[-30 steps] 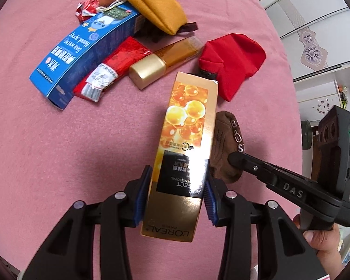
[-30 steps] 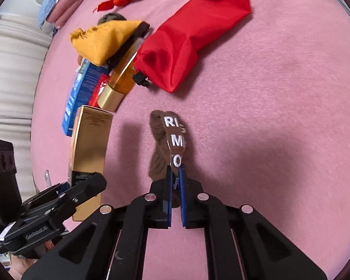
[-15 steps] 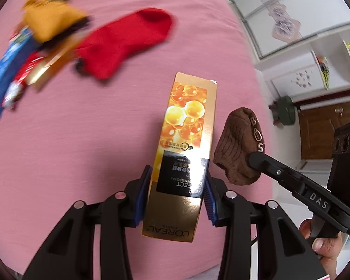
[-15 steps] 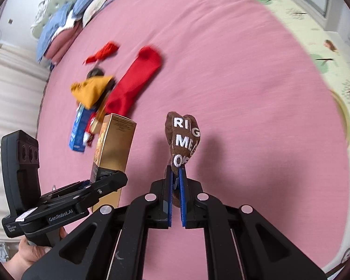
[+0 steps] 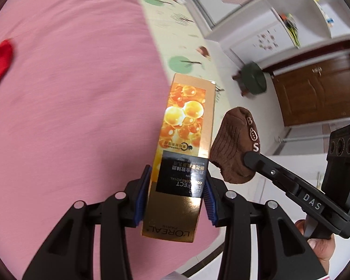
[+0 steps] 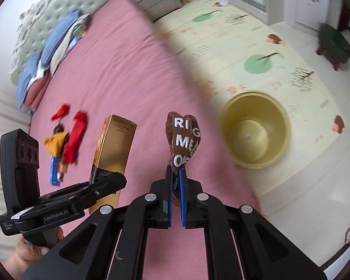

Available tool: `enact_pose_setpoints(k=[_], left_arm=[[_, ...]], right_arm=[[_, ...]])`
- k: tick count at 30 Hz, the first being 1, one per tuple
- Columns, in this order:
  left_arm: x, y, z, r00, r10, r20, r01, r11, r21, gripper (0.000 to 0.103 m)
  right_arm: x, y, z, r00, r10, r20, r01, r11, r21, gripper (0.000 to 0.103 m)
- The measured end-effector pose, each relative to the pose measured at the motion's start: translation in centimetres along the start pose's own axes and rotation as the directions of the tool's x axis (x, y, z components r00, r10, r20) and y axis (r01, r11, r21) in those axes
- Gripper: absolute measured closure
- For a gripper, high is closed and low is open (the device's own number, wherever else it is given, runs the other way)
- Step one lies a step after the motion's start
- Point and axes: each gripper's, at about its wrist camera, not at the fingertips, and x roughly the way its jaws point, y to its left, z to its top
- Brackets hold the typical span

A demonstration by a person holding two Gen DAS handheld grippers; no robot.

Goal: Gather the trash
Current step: 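Carry the gold box and brown sock with both tools over the yellow bin, then open both tools to drop the box and sock into the yellow bin, then move both tools back toward the items on the bed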

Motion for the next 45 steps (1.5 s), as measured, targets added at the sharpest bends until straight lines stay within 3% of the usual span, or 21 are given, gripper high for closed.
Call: enact_pose_setpoints(k=[8,11,13,14,15,16,17,20,23,28,34,45], left_arm=[[6.7,-7.0,3.6,0.997,-0.032,-0.075,0.037,0.997,0.071,0.066],[8.5,-8.6,5.3,0.997,-0.048,-0.068,0.053,0.995,0.080,0.066],[9.5,-9.8,6.8,0.998,-0.042,-0.055,0.048,0.993,0.104,0.065],[10.0,-10.3,7.5,0.998,-0.024,-0.053,0.030,0.994,0.108,0.060],[10.3,-10.5,8.1,0.999,-0.017,-0.052,0.022,0.994,0.105,0.042],[10.6,-10.8,8.7,0.999,-0.003,-0.049,0.007,0.995,0.096,0.018],[10.7,-10.9,9.1,0.999,0.033,-0.041,-0.029,0.996,0.083,0.010],[11.1,-11.1,9.8,0.997,-0.006,-0.079,0.011,0.998,0.062,0.008],[11.1,-11.1,9.7,0.995,0.018,-0.098,-0.009,0.996,0.092,0.008],[9.0,-9.9,8.4,0.997,0.025,-0.078,-0.017,0.995,0.101,0.008],[5.3,-7.1,7.0,0.999,0.048,-0.025,-0.046,0.997,0.066,0.008],[-4.8,2.9,1.9,0.986,0.099,0.134,-0.087,0.992,-0.096,0.006]], right_arm=[[-1.0,-8.2,3.2,0.999,-0.039,0.034,0.036,0.996,0.086,0.098],[-1.0,-10.2,4.6,0.997,-0.056,0.057,0.051,0.994,0.096,0.097],[-0.6,-11.5,5.8,0.996,-0.076,0.050,0.070,0.991,0.113,0.090],[-0.3,-12.3,6.4,0.995,-0.094,0.036,0.089,0.988,0.128,0.070],[-0.5,-12.8,6.7,0.992,-0.122,0.045,0.115,0.984,0.139,0.052],[-0.8,-13.2,6.9,0.988,-0.144,0.061,0.134,0.980,0.146,0.048],[-0.9,-13.6,7.2,0.986,-0.152,0.068,0.140,0.978,0.153,0.044],[-1.4,-14.4,7.6,0.985,-0.152,0.081,0.136,0.975,0.174,0.044],[-2.0,-14.5,7.4,0.983,-0.153,0.098,0.133,0.974,0.182,0.044],[-2.1,-13.5,7.5,0.988,-0.123,0.098,0.105,0.979,0.174,0.043],[-2.2,-9.3,7.5,0.994,-0.062,0.091,0.052,0.994,0.101,0.042],[-1.0,3.9,4.3,0.996,0.023,0.090,-0.016,0.997,-0.079,0.019]])
